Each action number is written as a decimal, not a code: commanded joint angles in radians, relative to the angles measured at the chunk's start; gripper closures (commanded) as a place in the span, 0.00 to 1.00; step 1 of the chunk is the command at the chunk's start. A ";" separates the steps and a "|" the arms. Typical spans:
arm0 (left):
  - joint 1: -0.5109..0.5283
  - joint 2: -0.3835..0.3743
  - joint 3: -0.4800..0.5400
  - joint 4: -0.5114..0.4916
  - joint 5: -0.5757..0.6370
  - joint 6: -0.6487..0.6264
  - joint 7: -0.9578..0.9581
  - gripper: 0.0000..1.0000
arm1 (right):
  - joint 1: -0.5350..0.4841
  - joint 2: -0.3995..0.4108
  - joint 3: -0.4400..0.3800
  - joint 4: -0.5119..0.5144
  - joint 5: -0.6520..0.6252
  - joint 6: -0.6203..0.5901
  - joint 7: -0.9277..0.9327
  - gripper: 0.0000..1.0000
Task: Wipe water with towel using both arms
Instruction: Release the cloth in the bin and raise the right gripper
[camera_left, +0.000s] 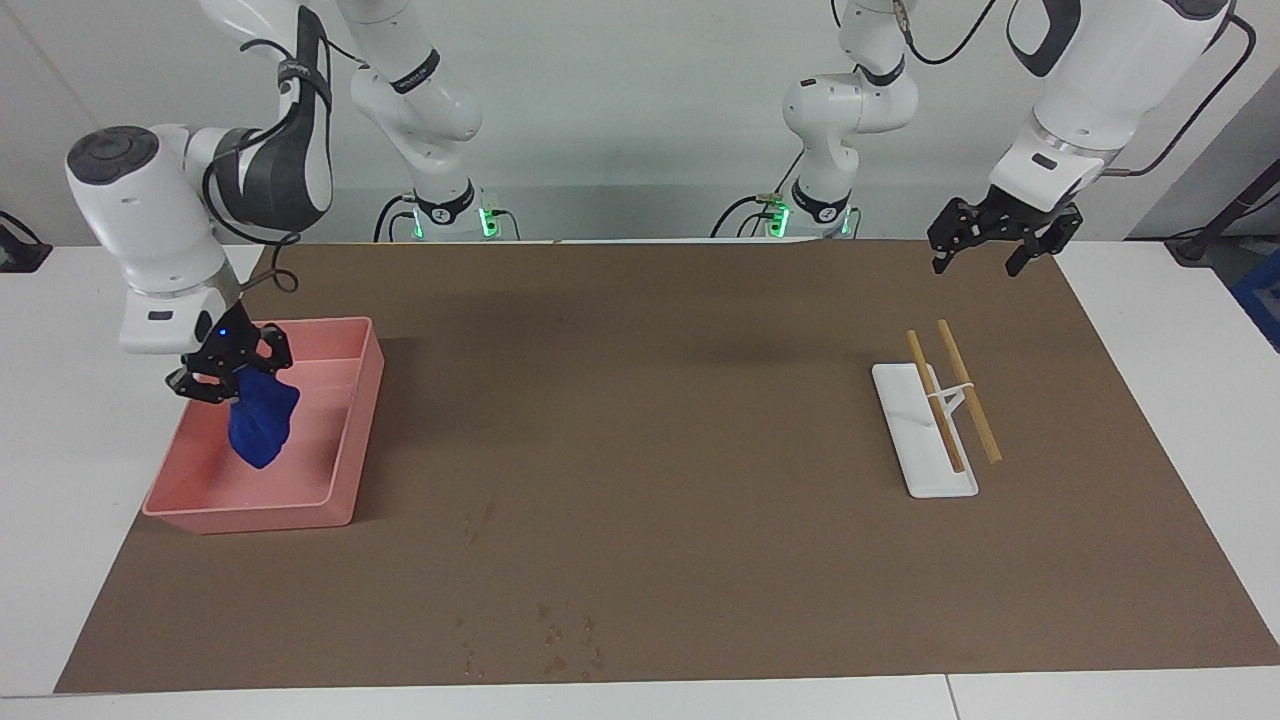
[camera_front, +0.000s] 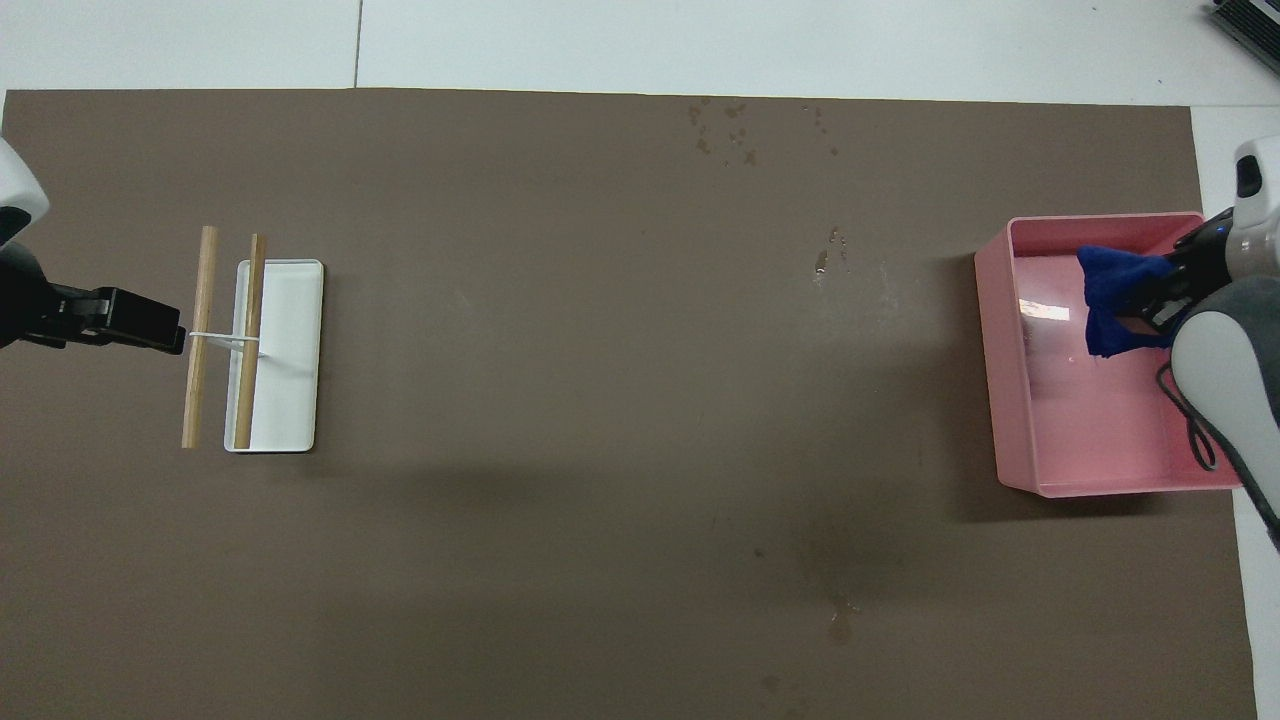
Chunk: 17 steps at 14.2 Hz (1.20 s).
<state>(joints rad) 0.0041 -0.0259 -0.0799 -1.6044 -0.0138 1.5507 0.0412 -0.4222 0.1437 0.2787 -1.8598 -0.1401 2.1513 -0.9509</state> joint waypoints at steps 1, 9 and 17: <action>-0.021 -0.029 0.017 -0.034 -0.012 0.022 0.005 0.00 | -0.041 -0.013 0.013 -0.106 -0.018 0.184 -0.147 1.00; -0.010 -0.032 0.017 -0.035 -0.011 0.009 0.006 0.00 | -0.041 -0.012 0.011 -0.208 -0.044 0.345 -0.145 0.00; -0.009 -0.032 0.017 -0.035 -0.012 0.008 0.006 0.00 | 0.034 -0.039 0.020 -0.151 -0.030 0.070 0.220 0.00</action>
<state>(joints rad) -0.0043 -0.0269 -0.0691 -1.6048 -0.0148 1.5510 0.0413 -0.4153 0.1309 0.2919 -2.0338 -0.1588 2.2956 -0.8145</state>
